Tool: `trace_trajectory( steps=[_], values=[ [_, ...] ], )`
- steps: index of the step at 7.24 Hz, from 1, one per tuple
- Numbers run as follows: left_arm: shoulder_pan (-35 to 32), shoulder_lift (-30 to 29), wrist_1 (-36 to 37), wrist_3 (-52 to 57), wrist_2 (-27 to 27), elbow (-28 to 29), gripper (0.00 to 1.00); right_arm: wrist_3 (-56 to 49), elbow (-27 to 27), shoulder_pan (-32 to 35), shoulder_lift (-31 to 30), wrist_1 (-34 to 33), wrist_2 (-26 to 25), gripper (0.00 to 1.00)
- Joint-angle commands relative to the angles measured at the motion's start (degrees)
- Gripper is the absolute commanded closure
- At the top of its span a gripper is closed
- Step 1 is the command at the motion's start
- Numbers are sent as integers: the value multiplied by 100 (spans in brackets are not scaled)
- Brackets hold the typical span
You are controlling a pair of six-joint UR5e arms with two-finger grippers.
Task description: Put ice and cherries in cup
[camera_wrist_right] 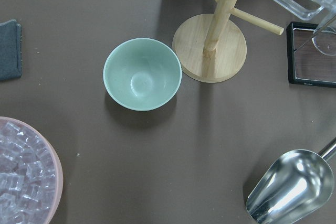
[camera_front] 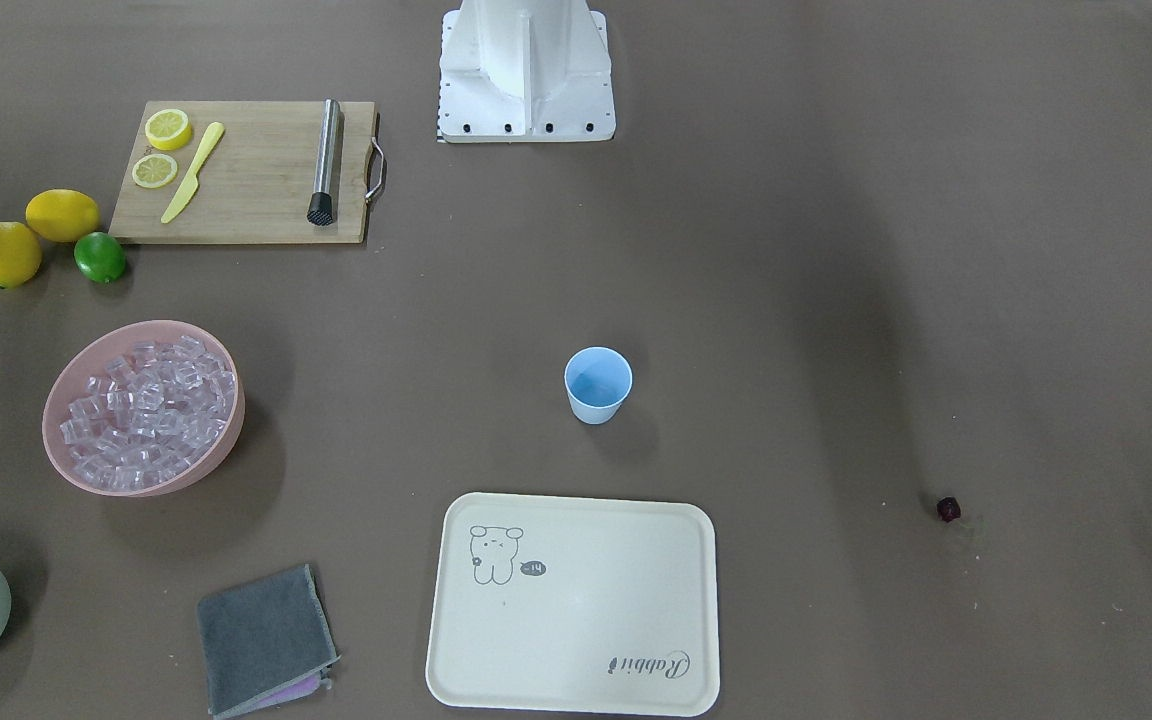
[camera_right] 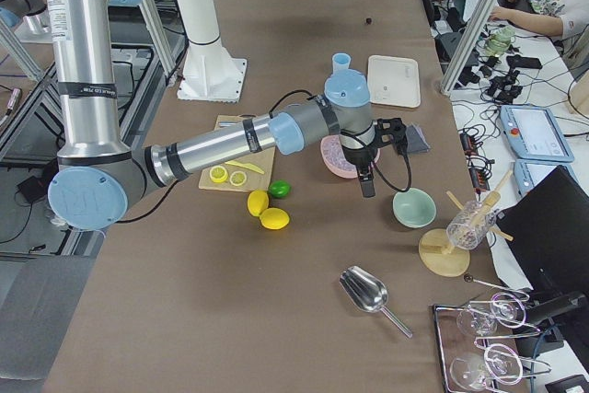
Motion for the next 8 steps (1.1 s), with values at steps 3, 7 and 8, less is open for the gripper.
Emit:
trace_trajectory(
  steps=[3,7,8],
  values=[
    [21,39,4,6,-11,-184,2,9,-10,-9,35,0,-14,0],
    [29,5,30,6,-11,-220,2,35,51,-210,166,35,-14,0],
    [29,-22,39,-3,-11,-263,2,619,42,-594,463,35,-57,0]
  ],
)
